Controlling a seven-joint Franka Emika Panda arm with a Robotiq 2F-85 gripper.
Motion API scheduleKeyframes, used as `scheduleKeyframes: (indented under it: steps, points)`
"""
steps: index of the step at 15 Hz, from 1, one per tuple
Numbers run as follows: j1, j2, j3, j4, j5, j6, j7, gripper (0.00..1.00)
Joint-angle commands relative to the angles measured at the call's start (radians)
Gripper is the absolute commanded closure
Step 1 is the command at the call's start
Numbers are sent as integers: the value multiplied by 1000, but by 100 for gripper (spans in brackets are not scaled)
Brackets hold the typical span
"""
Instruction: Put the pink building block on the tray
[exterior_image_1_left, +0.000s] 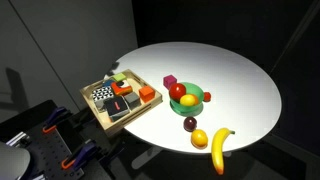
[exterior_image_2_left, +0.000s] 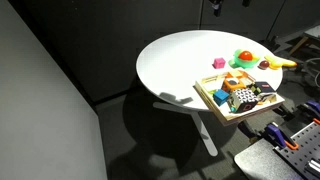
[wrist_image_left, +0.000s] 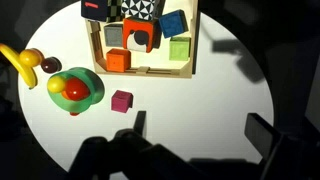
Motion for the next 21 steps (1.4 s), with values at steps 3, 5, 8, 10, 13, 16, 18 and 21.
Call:
scheduleKeyframes:
  steps: [3,5,8,10,13,16,18,21]
  points:
    - [54,10,-50,6,-16,-8,14,0]
    - [63,17,-64,11,-16,-7,15,0]
    - [60,38,-89,32,-10,-7,14,0]
    - [57,54,-110,52,0,-12,8,0]
    - [55,83,-146,90,21,-18,-3,0]
    - [58,117,-179,130,50,-17,-19,0]
    - [59,142,-197,152,73,-11,-34,0]
    - [58,184,-224,179,112,4,-77,0]
